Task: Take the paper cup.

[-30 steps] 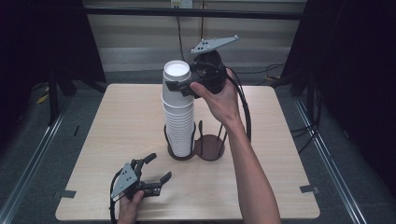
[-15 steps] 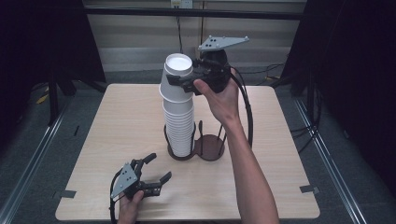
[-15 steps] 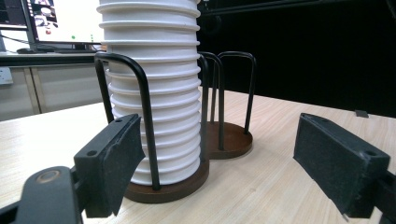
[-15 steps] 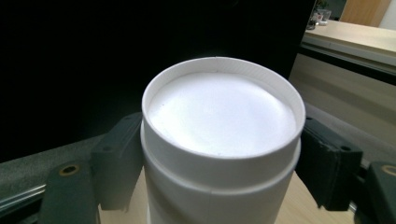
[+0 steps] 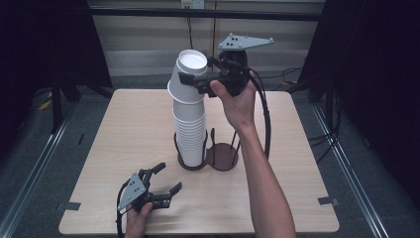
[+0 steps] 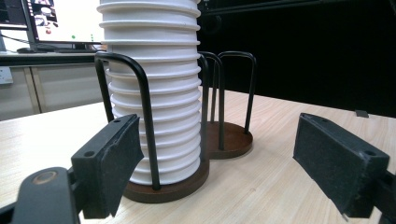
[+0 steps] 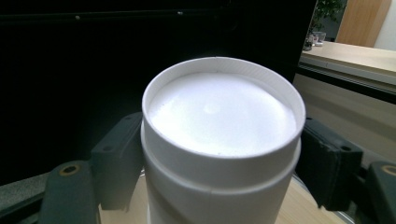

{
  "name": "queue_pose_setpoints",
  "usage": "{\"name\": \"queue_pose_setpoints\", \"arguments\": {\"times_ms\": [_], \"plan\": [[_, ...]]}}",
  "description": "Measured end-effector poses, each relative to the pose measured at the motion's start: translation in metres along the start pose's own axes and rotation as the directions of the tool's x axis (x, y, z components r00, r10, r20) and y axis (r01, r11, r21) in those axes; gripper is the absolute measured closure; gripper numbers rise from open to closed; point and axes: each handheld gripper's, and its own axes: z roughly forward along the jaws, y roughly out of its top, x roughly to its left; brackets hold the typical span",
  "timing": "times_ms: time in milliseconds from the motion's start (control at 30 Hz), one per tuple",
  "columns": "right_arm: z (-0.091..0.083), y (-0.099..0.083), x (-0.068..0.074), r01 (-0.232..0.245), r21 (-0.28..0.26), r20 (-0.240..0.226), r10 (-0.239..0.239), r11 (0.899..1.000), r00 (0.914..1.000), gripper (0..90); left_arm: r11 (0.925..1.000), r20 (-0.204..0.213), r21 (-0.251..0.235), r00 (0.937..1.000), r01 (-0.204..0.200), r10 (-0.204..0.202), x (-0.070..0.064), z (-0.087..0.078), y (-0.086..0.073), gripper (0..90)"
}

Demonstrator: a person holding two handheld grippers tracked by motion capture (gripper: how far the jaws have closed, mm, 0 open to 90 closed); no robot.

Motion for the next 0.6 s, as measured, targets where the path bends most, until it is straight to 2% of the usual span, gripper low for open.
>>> {"name": "queue_pose_setpoints", "arguments": {"times_ms": [133,300,533,600], "plan": [[0.0,0.0,0.001,0.007,0.007,0.001,-0.007,1.0,1.0,23.3,1.0,0.0,0.0,1.0,0.0,0.0,0.0,0.0,0.0,15.1],[-0.004,0.002,0.0,-0.003,-0.029,-0.004,0.003,1.0,1.0,23.3,1.0,-0.001,0.0,1.0,0.0,0.0,0.0,0.0,0.0,15.1],[-0.01,0.002,-0.001,-0.008,-0.046,-0.016,0.007,0.999,0.9998,23.3,1.0,0.0,0.0,1.0,0.0,0.0,0.0,0.0,0.0,15.1],[-0.013,0.002,-0.001,-0.014,-0.07,-0.018,0.013,0.997,0.9998,23.3,1.0,0.0,0.0,1.0,0.0,0.0,0.0,0.0,0.0,15.1]]}}
